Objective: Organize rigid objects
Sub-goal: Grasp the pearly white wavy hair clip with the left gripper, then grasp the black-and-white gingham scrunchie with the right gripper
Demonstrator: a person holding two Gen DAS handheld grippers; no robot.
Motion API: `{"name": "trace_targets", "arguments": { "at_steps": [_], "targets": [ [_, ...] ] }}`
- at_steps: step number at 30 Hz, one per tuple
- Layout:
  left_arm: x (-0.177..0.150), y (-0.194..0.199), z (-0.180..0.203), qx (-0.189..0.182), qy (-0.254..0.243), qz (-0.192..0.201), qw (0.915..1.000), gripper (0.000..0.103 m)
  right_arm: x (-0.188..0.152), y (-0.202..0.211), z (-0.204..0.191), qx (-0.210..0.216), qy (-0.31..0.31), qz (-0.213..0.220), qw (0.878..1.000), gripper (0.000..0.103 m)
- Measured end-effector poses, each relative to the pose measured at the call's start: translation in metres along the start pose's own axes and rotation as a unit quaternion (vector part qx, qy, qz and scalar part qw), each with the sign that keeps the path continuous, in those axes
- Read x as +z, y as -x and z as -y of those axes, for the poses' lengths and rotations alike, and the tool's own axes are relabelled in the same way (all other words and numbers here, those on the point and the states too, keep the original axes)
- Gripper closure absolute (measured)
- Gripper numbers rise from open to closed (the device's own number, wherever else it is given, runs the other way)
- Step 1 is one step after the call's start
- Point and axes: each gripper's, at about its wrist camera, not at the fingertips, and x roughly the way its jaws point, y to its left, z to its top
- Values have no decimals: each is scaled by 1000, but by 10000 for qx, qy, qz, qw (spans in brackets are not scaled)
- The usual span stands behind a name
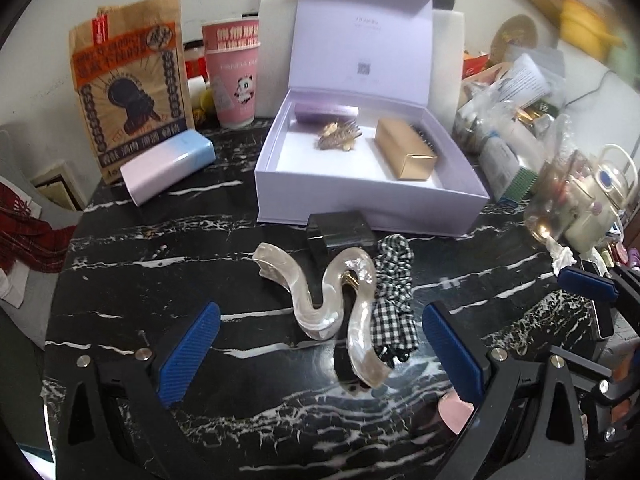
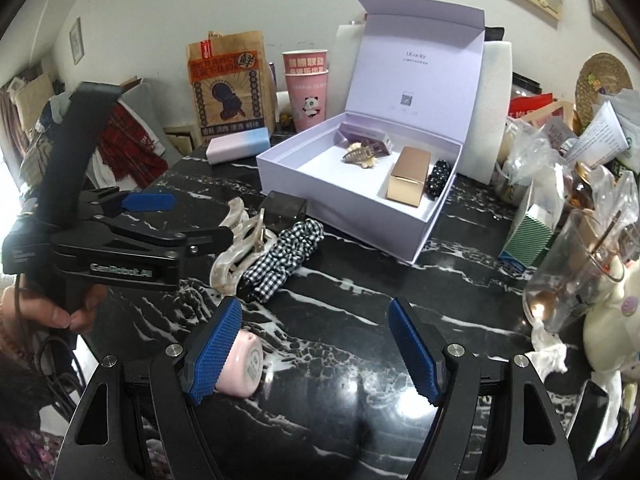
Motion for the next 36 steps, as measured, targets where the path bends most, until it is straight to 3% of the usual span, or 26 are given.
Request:
{"name": "trace_targets", "arguments": {
  "at_steps": [10, 17, 25, 26, 29, 30, 36],
  "targets": [
    [11, -33, 1, 131, -211, -190, 9995, 0, 12, -35, 12, 91, -52, -262, 9996, 27],
    [15, -48, -7, 147, -94, -348, 9992, 4, 21, -55, 15, 304, -45, -435, 9986, 27],
    [10, -67, -18, -161, 113, -765, 9969, 5, 30, -80, 14, 584, -106, -703, 9958, 27],
    [9, -66, -20, -176, 128, -713, 9972, 7, 31, -84, 14, 640, -126, -739, 9951, 27],
    [8, -63, -21, -254, 54, -650, 9975, 26, 32, -91, 13, 710, -117, -835, 9939, 27],
    [8, -62, -21, -246, 10, -639, 9977, 28, 32, -94, 12, 715, -111, -864, 9936, 26],
    [5, -60, -22, -317, -125, -591, 9977, 28, 38, -110, 9, 794, -209, -1066, 9909, 27]
  ]
}}
